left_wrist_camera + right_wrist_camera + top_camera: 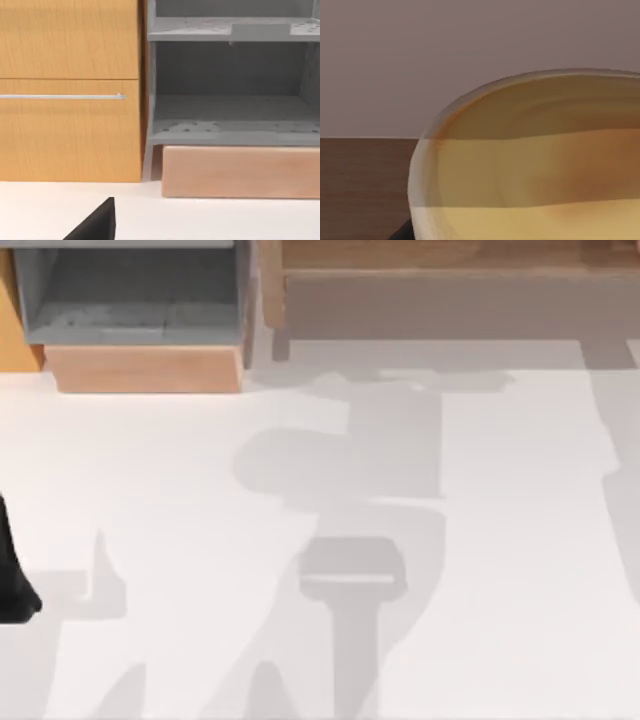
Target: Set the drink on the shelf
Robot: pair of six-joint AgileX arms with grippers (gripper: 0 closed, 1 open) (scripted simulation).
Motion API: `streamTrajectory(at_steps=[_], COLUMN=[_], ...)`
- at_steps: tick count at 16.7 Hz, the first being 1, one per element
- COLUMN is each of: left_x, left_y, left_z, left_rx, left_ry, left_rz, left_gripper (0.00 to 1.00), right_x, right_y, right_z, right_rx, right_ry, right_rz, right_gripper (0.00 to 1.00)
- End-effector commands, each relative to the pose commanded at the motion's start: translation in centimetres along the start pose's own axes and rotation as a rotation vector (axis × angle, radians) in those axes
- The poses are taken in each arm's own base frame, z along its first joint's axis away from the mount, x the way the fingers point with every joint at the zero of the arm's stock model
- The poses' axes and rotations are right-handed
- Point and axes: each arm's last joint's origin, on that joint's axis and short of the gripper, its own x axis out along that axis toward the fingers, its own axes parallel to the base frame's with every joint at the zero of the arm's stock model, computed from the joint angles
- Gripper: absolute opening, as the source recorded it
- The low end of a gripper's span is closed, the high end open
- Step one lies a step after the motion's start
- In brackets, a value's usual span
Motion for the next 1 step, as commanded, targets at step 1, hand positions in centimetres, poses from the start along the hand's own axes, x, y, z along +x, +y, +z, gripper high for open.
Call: streamTrajectory(at_steps=[1], left_x=[0.00], left_y=[0.00], left_z=[0.00], left_rx=[0.000], left_ry=[0.000], left_rz=[0.000], left_gripper=[1.00], right_x=[0.00], right_y=[0.00], right_z=[0.00], right_rx=[0.000], right_ry=[0.000], right_rz=[0.000], right_gripper=[1.00])
